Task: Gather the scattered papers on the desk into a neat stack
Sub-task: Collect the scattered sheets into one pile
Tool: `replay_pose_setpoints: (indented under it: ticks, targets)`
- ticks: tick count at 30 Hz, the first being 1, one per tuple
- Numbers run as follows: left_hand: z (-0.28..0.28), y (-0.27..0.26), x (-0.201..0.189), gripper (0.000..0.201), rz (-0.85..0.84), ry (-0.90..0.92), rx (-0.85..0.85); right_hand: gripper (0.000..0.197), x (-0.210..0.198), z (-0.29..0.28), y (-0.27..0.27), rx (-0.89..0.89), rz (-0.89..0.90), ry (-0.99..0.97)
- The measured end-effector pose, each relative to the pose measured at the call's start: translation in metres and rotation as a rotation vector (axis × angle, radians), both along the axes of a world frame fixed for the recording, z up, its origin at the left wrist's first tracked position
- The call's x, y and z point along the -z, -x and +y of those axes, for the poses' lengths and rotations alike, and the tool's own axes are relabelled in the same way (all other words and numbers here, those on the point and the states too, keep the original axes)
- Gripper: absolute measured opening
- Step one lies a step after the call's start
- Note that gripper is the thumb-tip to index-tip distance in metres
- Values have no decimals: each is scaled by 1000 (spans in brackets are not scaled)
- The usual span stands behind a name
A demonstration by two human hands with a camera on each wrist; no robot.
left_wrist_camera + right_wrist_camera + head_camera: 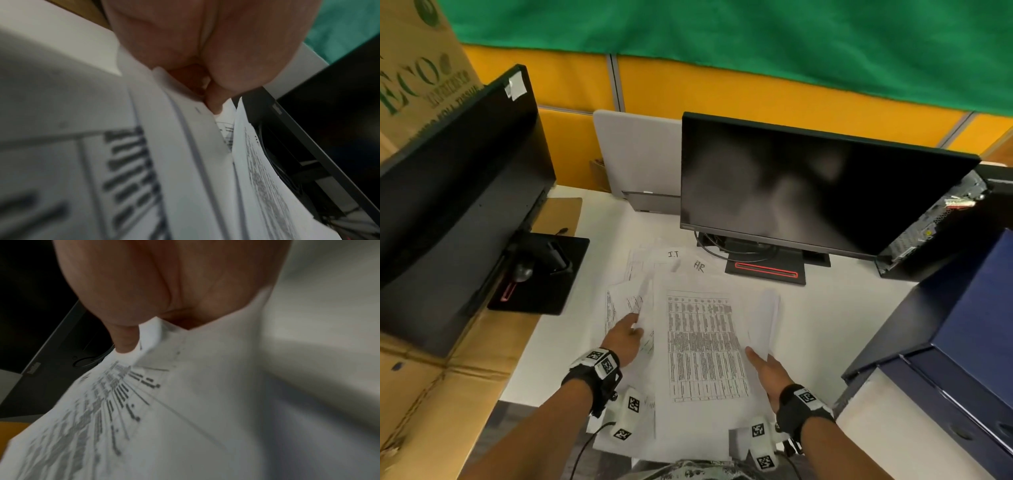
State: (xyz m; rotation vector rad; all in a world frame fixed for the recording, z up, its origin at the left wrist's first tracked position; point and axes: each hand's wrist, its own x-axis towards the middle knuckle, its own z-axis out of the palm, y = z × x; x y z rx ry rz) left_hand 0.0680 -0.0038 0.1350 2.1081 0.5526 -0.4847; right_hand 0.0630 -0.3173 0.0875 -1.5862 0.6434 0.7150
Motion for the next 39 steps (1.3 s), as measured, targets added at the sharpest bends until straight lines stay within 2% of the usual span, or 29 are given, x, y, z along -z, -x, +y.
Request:
replay_pose_setpoints:
  ticks: [3,5,6,9,11,13,16,17,20,23,24,25,26,27,30,32,34,36,39]
  targets:
    - [-18,-1,-1,46,10,42,34,88,-6,0,1,-11,-24,-3]
    - [-29,-2,-4,57,7,93,81,94,-2,-2,2,-43,-55,8]
    - [-34,-2,-5,62,5,124,115,91,-2,-3,2,-60,-71,17]
    - [-43,-3,-7,70,-19,205,182,48,-13,-1,3,-101,-136,69]
    - [-48,-5,-7,71,-29,232,193,39,-19,-1,2,-110,-179,122]
    - [-51,-7,-7,60,-28,251,170,34,-27,-5,0,-86,-214,134]
    - [-51,-12,-13,24,-73,281,40,32,-45,-10,-3,-56,-259,85]
    - [-50,-15,-16,26,-99,327,-18,32,-52,-11,-5,-56,-289,62]
    - [-42,-20,-35,51,-208,508,-185,33,-76,-13,-14,-31,-380,16]
    - [-40,-25,-69,89,-330,661,-207,35,-104,-9,-26,11,-471,-14]
    - [-42,-26,-83,91,-355,630,-189,35,-113,-6,-31,21,-508,-26]
    - [-44,-29,-94,80,-389,600,-175,34,-122,-3,-35,37,-547,-45]
    - [-44,-31,-103,61,-439,614,-169,32,-130,0,-39,55,-584,-62]
    - [-43,-32,-111,52,-503,655,-148,31,-139,4,-43,75,-622,-82]
    - [-33,-32,-113,65,-643,608,-61,32,-149,16,-50,109,-696,-101]
    - [-29,-31,-101,59,-628,528,-118,33,-144,21,-49,71,-690,-37]
    - [-29,-27,-87,54,-534,491,-142,35,-132,25,-42,12,-651,31]
    - [-29,-20,-76,58,-474,397,-106,37,-122,28,-35,-19,-617,86]
    - [-33,-12,-74,63,-422,364,-55,41,-112,32,-31,-8,-567,125]
